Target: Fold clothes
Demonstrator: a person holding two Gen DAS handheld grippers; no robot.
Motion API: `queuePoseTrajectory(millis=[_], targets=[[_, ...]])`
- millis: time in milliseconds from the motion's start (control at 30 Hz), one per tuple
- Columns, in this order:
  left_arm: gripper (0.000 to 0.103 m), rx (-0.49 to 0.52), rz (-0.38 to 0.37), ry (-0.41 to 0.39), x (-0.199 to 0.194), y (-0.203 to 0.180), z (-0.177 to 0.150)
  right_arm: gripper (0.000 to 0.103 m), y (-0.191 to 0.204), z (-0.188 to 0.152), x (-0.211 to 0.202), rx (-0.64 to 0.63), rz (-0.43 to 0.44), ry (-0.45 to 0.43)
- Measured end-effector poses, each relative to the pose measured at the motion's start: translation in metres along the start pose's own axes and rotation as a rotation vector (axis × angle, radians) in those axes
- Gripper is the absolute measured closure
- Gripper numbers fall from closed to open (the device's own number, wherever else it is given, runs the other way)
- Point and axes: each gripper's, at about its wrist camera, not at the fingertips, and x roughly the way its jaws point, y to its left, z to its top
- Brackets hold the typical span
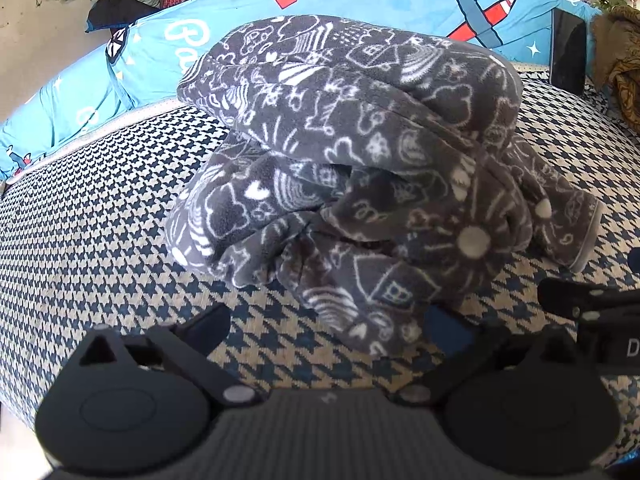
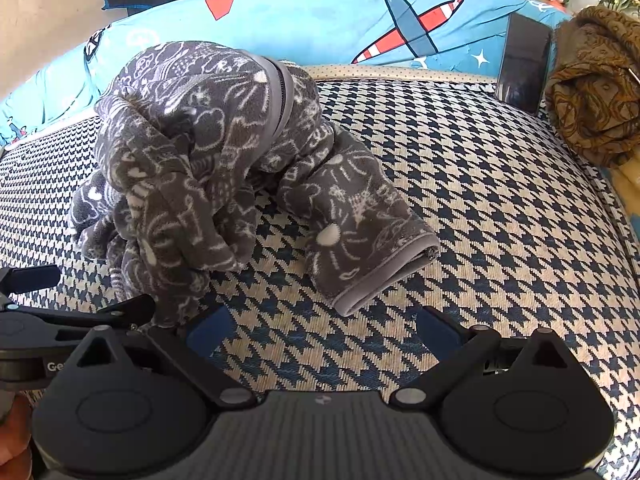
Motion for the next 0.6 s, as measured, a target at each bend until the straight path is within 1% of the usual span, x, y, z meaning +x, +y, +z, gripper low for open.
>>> queuePoseTrajectory(millis=[600], targets=[[0.0, -0.023, 0.017, 0.019, 0.005, 0.0071, 0.0, 0.003, 0.005, 0.0016, 0.0033, 0.005, 0.013, 0.002]])
